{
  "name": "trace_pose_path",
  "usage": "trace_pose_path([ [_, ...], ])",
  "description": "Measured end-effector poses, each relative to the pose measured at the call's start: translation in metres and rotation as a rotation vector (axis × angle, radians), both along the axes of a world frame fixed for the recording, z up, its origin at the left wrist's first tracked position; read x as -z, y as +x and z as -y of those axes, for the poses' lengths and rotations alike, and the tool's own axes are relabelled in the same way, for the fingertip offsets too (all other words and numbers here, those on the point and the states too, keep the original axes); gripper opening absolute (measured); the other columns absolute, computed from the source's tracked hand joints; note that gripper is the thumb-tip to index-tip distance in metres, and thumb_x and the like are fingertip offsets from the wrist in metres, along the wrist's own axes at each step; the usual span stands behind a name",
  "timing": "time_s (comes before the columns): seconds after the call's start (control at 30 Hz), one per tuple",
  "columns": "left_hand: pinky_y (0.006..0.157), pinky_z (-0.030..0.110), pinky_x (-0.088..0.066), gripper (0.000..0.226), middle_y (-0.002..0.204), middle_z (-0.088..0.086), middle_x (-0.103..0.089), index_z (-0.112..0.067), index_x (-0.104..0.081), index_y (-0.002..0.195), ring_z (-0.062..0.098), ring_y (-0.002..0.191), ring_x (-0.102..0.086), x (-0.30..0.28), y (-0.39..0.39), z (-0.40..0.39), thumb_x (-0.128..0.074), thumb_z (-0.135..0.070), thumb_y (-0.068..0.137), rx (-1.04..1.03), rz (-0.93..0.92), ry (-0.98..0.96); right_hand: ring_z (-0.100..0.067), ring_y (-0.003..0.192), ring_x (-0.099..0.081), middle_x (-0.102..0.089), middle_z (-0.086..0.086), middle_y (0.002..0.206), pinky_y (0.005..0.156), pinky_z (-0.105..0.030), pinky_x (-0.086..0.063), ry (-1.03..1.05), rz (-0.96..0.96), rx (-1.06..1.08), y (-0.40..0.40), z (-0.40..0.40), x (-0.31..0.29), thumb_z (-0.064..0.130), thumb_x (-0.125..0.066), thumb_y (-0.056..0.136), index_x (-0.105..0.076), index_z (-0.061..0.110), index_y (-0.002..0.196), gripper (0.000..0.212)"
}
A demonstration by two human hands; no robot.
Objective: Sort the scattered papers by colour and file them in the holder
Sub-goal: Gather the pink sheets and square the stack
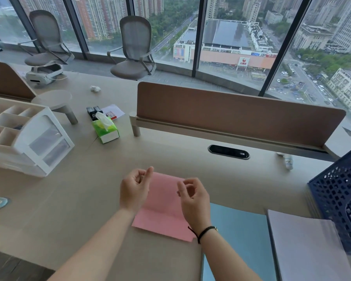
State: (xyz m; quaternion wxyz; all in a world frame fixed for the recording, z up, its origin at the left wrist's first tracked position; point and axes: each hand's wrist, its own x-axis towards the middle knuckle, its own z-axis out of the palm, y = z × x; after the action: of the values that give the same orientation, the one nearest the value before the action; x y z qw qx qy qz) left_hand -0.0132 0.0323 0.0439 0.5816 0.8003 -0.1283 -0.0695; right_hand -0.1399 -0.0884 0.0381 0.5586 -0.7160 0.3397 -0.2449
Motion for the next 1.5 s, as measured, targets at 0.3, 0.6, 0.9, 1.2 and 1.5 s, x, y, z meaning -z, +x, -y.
trace_pose_path([
  [0.3, 0.102, 0.031, -0.040, 0.042, 0.130, 0.006, -0.059, -0.010, -0.057, 0.128, 0.024, 0.124, -0.055, 0.081, 0.030, -0.024, -0.068, -0.015, 0.088, 0.205, -0.313, 0.528, -0.019, 0.108, -0.059, -0.060, -0.001, 0.123, 0.091, -0.034, -0.050, 0.049, -0.554, -0.118, -0.019, 0.052, 0.070, 0.027, -0.065, 0.091, -0.053, 0.023, 0.132, 0.043],
  [0.6, 0.093, 0.036, -0.050, 0.054, 0.111, 0.008, -0.071, -0.005, -0.066, 0.111, 0.029, 0.108, -0.065, 0.116, 0.060, 0.022, -0.065, -0.046, 0.076, 0.171, -0.430, 0.634, -0.034, 0.121, -0.058, -0.059, -0.016, 0.132, 0.101, -0.042, -0.048, 0.485, -0.597, 0.183, 0.049, 0.093, 0.093, 0.029, -0.070, 0.088, -0.050, -0.002, 0.138, 0.063],
  [0.9, 0.088, 0.039, -0.055, 0.077, 0.104, 0.013, -0.074, -0.006, -0.072, 0.105, 0.032, 0.096, -0.069, 0.112, 0.089, 0.064, -0.064, -0.061, 0.053, 0.183, -0.578, 0.752, -0.019, 0.090, -0.055, -0.058, -0.007, 0.099, 0.078, -0.029, -0.048, 0.546, -0.749, 0.095, 0.080, 0.113, 0.102, 0.025, -0.067, 0.092, -0.065, 0.000, 0.120, 0.038],
  [1.2, 0.098, 0.036, -0.041, 0.064, 0.124, 0.020, -0.062, -0.003, -0.064, 0.118, 0.034, 0.123, -0.051, 0.120, 0.089, 0.076, -0.063, -0.054, 0.078, 0.077, -0.425, 0.988, -0.033, 0.116, -0.047, -0.050, -0.017, 0.124, 0.099, -0.035, -0.041, 0.288, -0.750, 0.150, 0.091, 0.091, 0.111, 0.012, -0.055, 0.088, -0.046, 0.004, 0.119, 0.034],
  [1.5, 0.094, 0.041, -0.051, 0.079, 0.124, 0.017, -0.060, -0.005, -0.050, 0.126, 0.036, 0.115, -0.059, 0.122, 0.089, 0.064, -0.068, -0.051, 0.065, 0.113, -0.519, 0.876, -0.032, 0.083, -0.068, -0.073, -0.018, 0.099, 0.085, -0.052, -0.059, 0.887, -0.348, 0.236, 0.071, 0.097, 0.109, -0.007, -0.059, 0.084, -0.064, 0.003, 0.113, 0.031],
])
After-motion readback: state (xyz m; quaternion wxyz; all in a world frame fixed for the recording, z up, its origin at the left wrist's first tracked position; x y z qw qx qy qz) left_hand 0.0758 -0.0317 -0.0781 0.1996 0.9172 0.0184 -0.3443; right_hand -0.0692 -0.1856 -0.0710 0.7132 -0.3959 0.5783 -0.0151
